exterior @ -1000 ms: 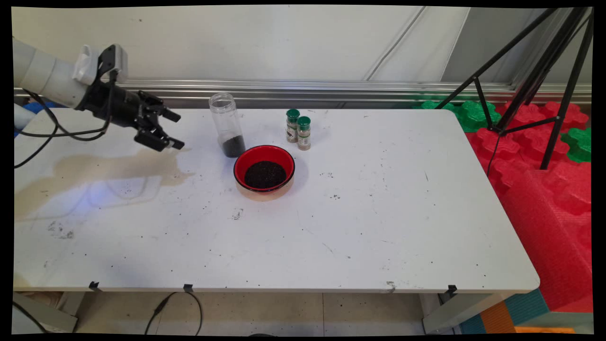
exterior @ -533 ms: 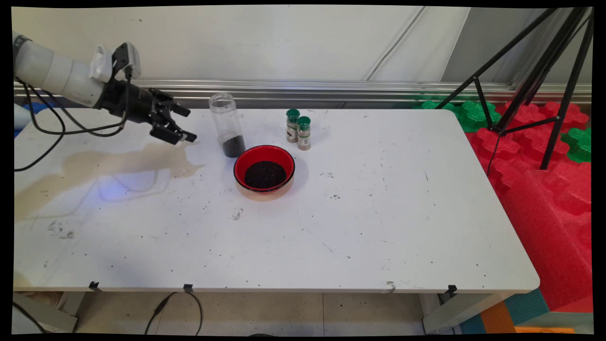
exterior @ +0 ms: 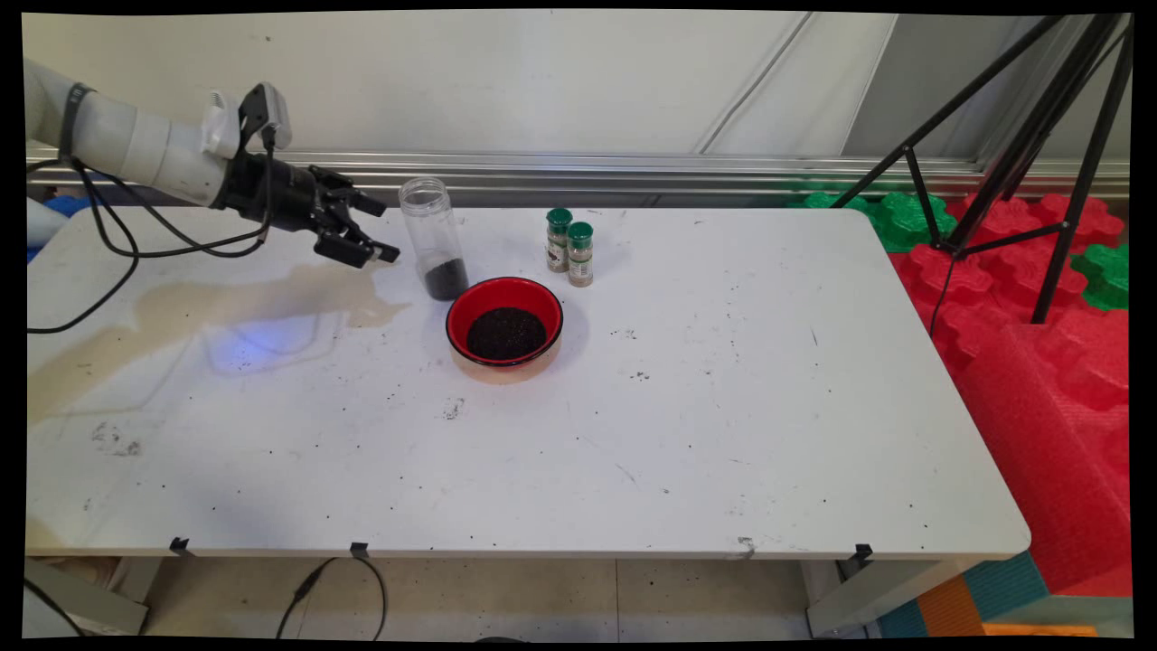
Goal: Pick up the black seasoning powder from the table
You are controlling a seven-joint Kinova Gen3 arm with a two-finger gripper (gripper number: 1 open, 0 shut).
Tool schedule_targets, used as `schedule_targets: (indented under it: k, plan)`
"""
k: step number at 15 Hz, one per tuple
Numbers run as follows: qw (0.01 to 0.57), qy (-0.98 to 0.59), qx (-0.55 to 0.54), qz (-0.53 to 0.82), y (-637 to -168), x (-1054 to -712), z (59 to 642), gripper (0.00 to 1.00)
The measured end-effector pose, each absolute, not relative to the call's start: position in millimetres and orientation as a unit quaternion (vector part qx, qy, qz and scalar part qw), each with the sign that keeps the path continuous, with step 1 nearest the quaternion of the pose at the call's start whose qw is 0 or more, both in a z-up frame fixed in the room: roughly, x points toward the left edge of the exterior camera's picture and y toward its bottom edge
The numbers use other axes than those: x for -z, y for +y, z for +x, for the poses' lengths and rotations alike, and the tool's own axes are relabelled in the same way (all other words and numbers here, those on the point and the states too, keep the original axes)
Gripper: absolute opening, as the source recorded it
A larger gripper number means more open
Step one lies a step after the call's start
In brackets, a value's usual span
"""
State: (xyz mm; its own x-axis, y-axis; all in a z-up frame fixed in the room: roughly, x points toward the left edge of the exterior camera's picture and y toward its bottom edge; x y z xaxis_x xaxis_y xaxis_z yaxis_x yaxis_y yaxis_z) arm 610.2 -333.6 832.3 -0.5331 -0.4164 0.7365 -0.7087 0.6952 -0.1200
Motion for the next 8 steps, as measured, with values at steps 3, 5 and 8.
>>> schedule_targets:
  k: [3,5,8]
  plan:
    - [0.365,-0.847,-0.209,0.324,-340,-825,611,1.00]
    - [0.374,-0.845,-0.210,0.319,-345,-820,612,1.00]
    - [0.390,-0.841,-0.212,0.308,-351,-811,614,1.00]
